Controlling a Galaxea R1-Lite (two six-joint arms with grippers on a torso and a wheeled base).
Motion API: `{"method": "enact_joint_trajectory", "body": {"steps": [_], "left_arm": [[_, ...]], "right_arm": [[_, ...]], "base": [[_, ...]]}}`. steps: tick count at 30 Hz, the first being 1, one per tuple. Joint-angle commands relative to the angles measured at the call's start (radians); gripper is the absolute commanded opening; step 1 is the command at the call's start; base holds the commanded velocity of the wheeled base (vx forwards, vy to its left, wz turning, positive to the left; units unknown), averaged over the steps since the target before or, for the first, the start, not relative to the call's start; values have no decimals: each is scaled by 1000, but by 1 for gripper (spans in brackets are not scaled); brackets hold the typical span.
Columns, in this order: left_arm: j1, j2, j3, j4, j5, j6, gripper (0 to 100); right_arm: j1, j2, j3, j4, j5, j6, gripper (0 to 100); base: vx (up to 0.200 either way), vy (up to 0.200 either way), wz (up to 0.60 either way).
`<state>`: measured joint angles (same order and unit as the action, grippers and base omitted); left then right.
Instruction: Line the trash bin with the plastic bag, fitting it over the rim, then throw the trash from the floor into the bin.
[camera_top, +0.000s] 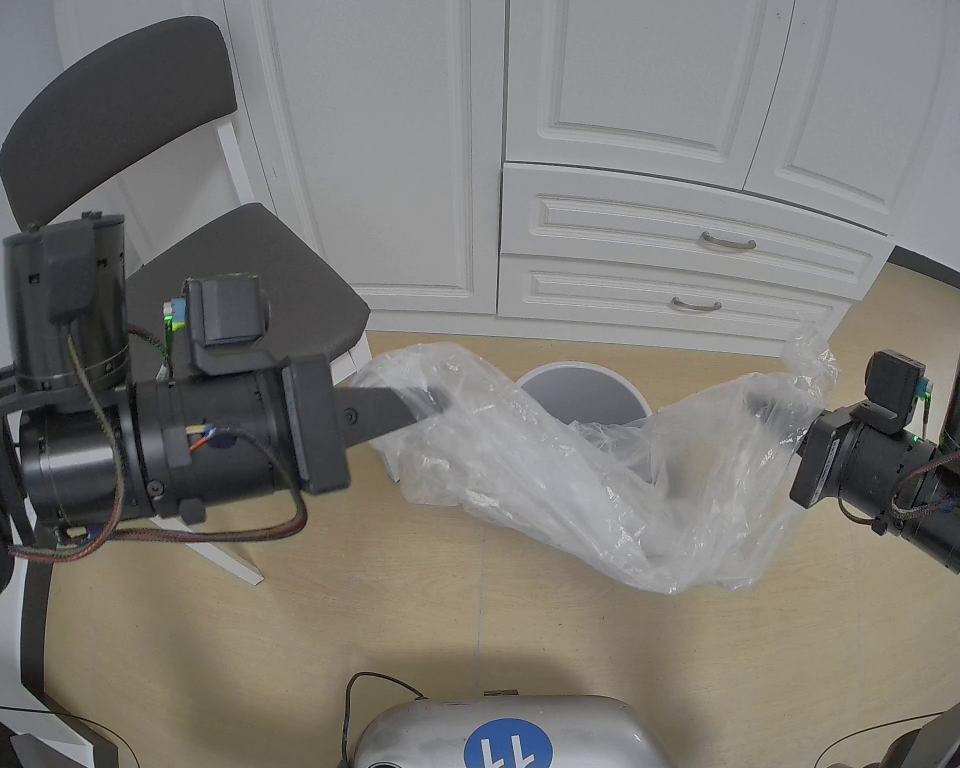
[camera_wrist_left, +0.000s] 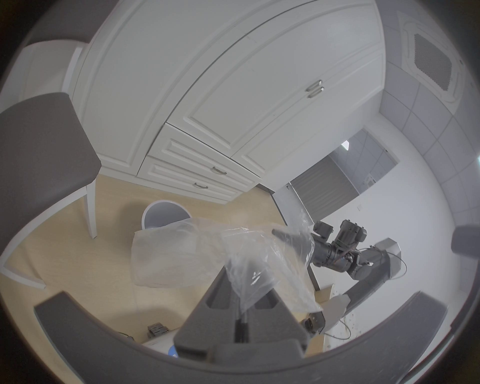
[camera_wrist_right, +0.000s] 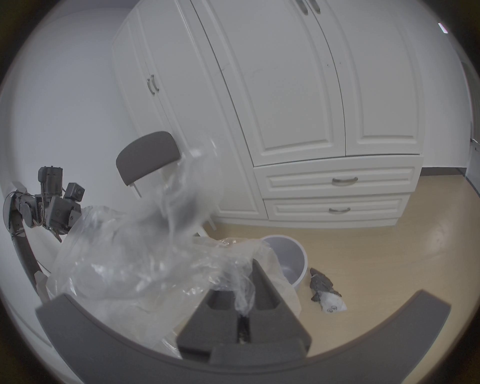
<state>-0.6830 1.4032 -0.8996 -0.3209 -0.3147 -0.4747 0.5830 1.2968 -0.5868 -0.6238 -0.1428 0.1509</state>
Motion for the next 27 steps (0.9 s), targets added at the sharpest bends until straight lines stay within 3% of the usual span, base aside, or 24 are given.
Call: {"method": "enact_joint_trajectory", "body": {"steps": [1,6,9,10,16,27], "left_arm": [[36,146,-121,0,-3,-56,0],[45,283,-248,-4,-1,-56,0],[42,347,-295,-15,-1,-53,0],[36,384,-332,-23,2,-58,0],[-18,431,-366,-61,43,-102,0],[-13,523,-369,-198,45,-107,0]], "right_arm": [[-17,45,-148,157,31,18,0],[-81,68,-309,427,75,13,0],[-126,73,-363,513,141,12,0],[-158,79,-375,518,201,12,0],[-170,119,-352,516,224,24,0],[-161,257,-284,170,230,182,0]], "base": [[0,0,0],[0,0,0],[0,0,0],[0,0,0],[0,0,0],[0,0,0]]}}
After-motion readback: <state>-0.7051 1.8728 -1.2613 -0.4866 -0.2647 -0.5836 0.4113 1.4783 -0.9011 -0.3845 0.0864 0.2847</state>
